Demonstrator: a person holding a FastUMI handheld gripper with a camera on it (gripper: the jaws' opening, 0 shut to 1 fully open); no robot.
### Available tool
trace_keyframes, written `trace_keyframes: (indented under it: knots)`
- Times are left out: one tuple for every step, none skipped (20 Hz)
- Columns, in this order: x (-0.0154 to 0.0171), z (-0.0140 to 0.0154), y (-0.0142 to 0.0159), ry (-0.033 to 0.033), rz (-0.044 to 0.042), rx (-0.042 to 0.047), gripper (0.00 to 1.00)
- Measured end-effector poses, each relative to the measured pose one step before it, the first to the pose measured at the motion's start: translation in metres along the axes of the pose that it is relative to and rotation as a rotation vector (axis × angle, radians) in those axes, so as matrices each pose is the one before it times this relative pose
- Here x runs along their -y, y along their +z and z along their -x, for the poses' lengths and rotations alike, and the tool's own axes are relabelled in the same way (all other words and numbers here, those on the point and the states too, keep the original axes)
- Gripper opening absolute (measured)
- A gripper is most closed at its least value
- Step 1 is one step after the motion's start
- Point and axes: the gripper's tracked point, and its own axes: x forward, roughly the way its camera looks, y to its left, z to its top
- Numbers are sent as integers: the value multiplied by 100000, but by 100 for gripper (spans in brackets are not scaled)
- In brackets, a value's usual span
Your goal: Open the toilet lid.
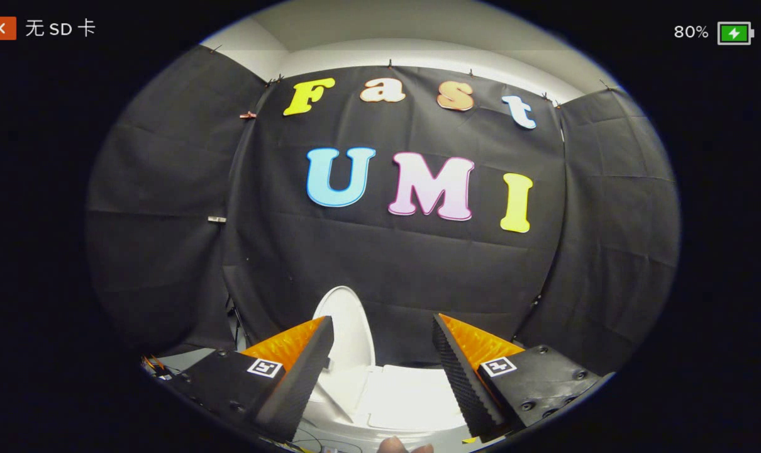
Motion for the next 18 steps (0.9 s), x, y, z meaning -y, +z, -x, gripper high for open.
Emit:
trace_keyframes:
  knots:
    - [1217,601,184,-962,110,421,98]
    - [1094,415,192,-744,-158,584,99]
    - [1168,709,254,-884,-469,685,98]
    - [930,554,262,-701,-279,865,99]
    - [1105,622,211,-1167,-11,704,99]
    - [1227,623,205,-1378,165,719,98]
    - [1175,589,251,-1374,-49,744,98]
    - [855,556,327,-985,-355,760,98]
    - [1031,551,442,-975,-431,1304,98]
    - [1025,415,304,-1076,-187,902,98]
    - [907,395,174,-1047,-51,649,98]
    - [925,270,213,-1257,-88,585,98]
    - [833,365,180,-994,134,456,99]
    - [733,274,-90,-771,280,151,98]
    - [744,271,-105,-815,62,-29,98]
    - [727,293,-110,-987,-101,275,98]
    - [722,274,-143,-1006,-428,-128,98]
    - [609,393,-106,-617,-672,79,98]
